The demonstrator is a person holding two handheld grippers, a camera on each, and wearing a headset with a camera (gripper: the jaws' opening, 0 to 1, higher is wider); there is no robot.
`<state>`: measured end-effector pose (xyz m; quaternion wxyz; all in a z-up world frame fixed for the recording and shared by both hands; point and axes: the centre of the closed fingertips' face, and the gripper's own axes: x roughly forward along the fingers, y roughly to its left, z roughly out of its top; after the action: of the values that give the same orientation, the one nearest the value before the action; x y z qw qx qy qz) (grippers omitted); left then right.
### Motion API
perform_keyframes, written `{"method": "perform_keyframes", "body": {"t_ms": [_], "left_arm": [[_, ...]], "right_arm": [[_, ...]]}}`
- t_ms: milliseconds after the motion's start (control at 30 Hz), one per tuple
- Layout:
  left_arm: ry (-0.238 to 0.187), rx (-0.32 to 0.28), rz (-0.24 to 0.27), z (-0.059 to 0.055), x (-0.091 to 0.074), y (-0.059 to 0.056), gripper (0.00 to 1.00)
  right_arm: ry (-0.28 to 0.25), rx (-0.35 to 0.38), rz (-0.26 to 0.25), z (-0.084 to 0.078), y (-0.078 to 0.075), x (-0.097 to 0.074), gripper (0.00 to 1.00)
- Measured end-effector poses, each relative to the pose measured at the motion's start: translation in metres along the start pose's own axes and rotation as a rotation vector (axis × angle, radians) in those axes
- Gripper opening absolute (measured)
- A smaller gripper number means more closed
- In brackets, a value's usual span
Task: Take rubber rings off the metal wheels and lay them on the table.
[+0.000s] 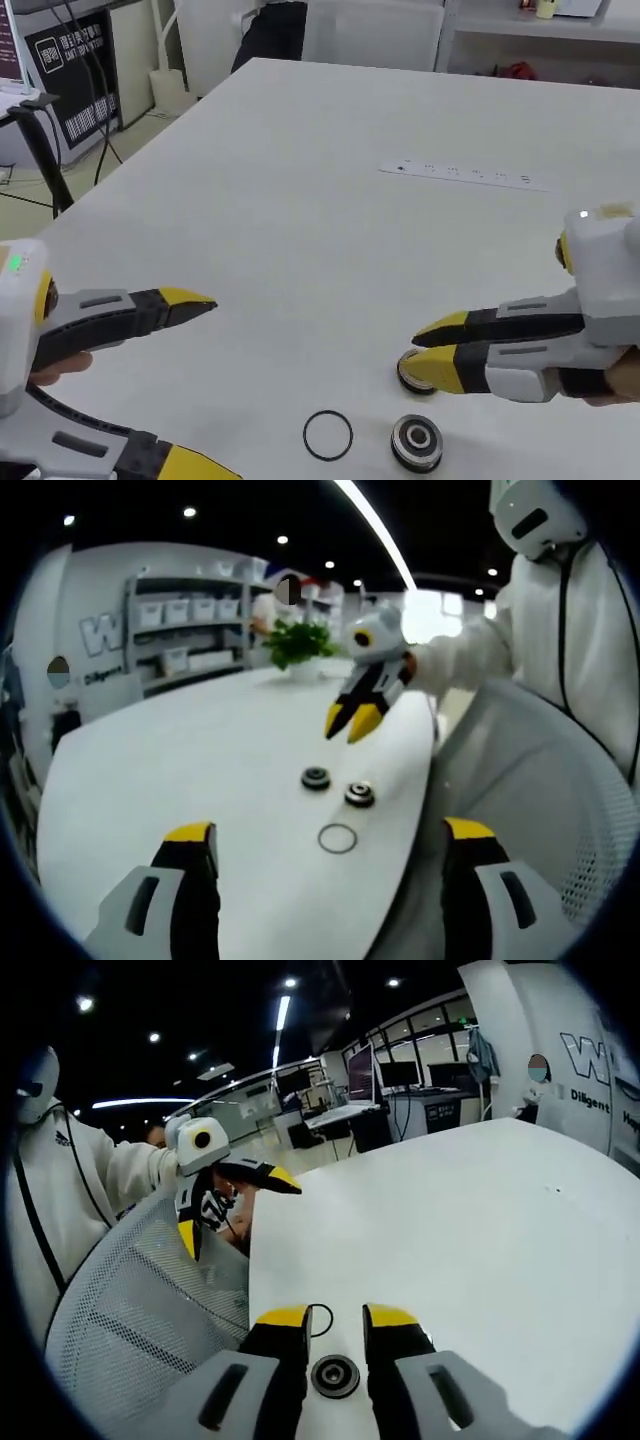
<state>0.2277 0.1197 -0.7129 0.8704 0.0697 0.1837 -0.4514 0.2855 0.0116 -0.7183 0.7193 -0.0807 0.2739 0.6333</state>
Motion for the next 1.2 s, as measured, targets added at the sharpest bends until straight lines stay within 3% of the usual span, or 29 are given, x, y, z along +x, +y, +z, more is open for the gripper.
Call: {"method": "perform_keyframes", "body": {"t_ms": [300,433,700,1200], "left_arm": [[-0.002,0.010,-0.009,0.004,0.001,-0.002,0.94],[-0.003,0.013,-0.014,0.001,-0.003,0.005,0.94],[0.005,0.030,-0.027,0.005,-0.003,0.006,0.94],[-0.017,0.073,-0.025,0.044,0.006,0.004,0.93]], "right_arm": [[-0.034,-0.004,-0.034,0.003,-0.002,-0.016,0.22],[-0.050,0.000,-0.049,0.003,-0.003,-0.024,0.24],[-0.068,0.018,-0.080,-0.007,-0.008,-0.038,0.27],[-0.066,0.082,-0.108,-0.039,-0.009,-0.046,0.31]]}}
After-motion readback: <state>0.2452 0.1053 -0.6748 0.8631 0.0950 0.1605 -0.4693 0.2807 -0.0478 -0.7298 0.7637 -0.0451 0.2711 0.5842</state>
